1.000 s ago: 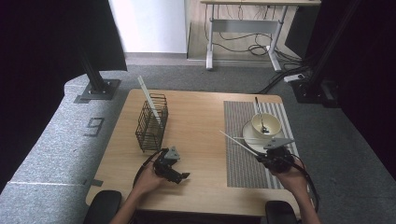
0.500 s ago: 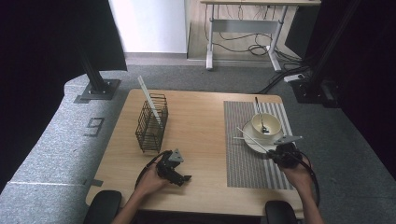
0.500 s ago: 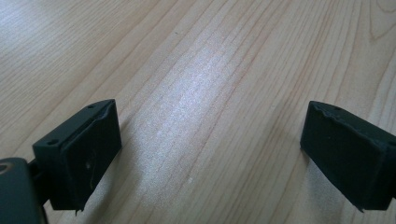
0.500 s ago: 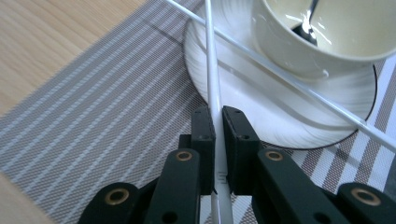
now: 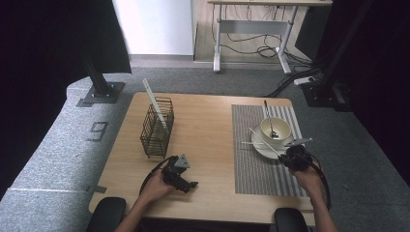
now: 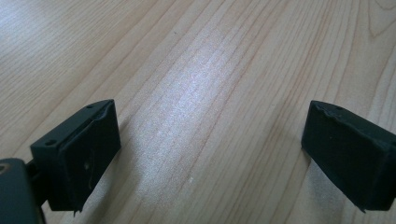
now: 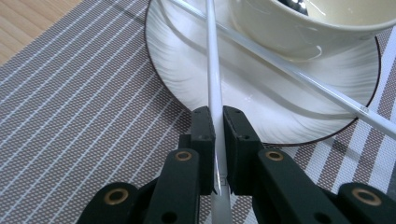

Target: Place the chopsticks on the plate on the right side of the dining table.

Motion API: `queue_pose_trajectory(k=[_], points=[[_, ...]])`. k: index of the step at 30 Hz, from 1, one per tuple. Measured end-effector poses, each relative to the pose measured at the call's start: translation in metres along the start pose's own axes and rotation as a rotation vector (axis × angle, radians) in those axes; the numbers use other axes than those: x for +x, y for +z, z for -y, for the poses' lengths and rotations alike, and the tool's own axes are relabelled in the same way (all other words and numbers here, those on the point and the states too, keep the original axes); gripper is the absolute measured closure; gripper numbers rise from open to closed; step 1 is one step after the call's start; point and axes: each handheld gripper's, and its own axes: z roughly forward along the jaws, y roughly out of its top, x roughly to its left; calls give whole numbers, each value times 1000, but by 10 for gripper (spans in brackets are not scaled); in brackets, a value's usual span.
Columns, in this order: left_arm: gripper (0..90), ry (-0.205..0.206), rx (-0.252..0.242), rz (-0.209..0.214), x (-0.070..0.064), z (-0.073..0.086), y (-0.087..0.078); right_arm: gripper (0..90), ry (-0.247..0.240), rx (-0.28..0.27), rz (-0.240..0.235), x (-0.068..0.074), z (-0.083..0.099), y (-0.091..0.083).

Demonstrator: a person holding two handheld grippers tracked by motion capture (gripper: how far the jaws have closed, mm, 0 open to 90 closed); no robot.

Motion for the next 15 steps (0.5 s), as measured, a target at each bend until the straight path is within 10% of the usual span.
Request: queue_pose_trajectory(k=[15], points=[[38, 4, -8, 2, 1, 1, 0, 809, 16, 55, 18, -10, 5, 8]])
